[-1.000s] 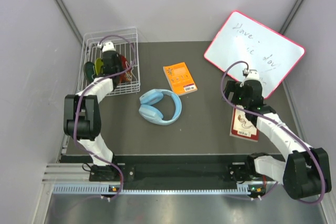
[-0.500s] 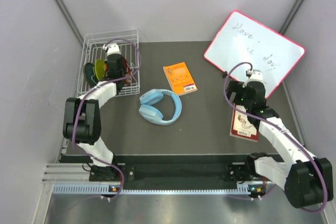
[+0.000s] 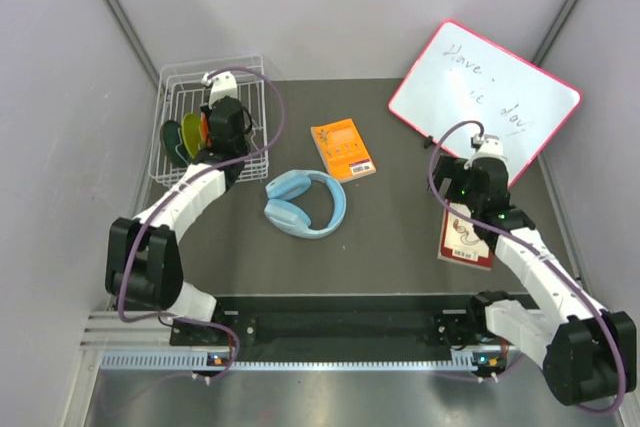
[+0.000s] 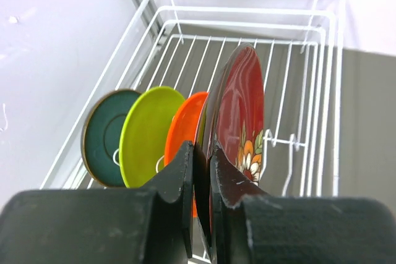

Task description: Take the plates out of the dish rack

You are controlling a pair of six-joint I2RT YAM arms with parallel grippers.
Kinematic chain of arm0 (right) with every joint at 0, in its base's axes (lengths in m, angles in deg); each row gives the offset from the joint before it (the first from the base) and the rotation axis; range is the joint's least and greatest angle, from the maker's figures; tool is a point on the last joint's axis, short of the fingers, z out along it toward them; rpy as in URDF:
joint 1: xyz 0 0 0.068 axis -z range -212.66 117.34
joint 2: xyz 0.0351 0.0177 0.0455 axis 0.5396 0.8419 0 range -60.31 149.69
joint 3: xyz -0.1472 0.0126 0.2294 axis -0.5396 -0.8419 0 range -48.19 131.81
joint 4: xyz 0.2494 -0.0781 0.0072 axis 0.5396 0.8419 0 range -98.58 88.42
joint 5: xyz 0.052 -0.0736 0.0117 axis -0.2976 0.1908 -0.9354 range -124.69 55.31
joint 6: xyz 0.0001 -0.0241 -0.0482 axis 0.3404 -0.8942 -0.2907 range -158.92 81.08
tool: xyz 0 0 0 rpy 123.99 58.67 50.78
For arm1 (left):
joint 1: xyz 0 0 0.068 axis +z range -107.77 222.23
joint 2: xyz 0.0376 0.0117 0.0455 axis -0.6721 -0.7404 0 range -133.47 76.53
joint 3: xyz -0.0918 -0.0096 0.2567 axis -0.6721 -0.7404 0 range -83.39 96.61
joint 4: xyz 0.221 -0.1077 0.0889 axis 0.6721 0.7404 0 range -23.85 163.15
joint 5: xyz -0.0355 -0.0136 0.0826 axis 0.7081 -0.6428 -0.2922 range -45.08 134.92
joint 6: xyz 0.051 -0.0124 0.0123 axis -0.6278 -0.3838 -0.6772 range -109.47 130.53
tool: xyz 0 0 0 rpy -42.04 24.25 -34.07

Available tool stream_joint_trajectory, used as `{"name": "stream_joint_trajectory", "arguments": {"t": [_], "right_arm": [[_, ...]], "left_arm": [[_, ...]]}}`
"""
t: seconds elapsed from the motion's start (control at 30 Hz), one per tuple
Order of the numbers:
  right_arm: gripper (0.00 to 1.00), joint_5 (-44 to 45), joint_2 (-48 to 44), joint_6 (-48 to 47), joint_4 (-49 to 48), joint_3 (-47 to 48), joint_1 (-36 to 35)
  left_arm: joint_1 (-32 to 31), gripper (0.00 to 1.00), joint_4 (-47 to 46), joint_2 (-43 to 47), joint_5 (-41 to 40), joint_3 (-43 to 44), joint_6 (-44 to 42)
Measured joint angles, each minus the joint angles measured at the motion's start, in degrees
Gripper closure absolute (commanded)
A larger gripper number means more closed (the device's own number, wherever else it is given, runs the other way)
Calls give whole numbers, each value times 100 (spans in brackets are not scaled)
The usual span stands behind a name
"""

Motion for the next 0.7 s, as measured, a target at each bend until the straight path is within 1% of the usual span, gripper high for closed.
{"name": "stream_joint_trajectory", "arguments": {"t": [0.07, 0.17, 0.33, 0.4, 0.47, 0.57, 0.7], "right_arm": [[2, -48, -72, 26, 17, 0, 0], [3, -302, -208, 109, 15, 0, 0], [5, -1119, -251, 442, -190, 0, -9], [5, -1552, -214, 684, -476, -4, -68], [5, -1808, -155, 874, -763, -11, -175], [5, -2111, 76, 1209, -1320, -15, -557], [5, -2321, 498, 1552, -2004, -37, -1034]], "left_arm": [[-66, 100, 72, 184, 39, 2, -2], [-131, 100, 422, 586, 385, 15, 173], [-160, 100, 1106, 1381, 1534, 63, 984], [-168, 100, 1163, 1659, 2116, -26, 1410], [-197, 100, 1161, 1853, 2653, -155, 1814], [-365, 100, 1095, 1978, 3467, -468, 2435], [-776, 100, 1086, 1956, 4022, -925, 2957]]}}
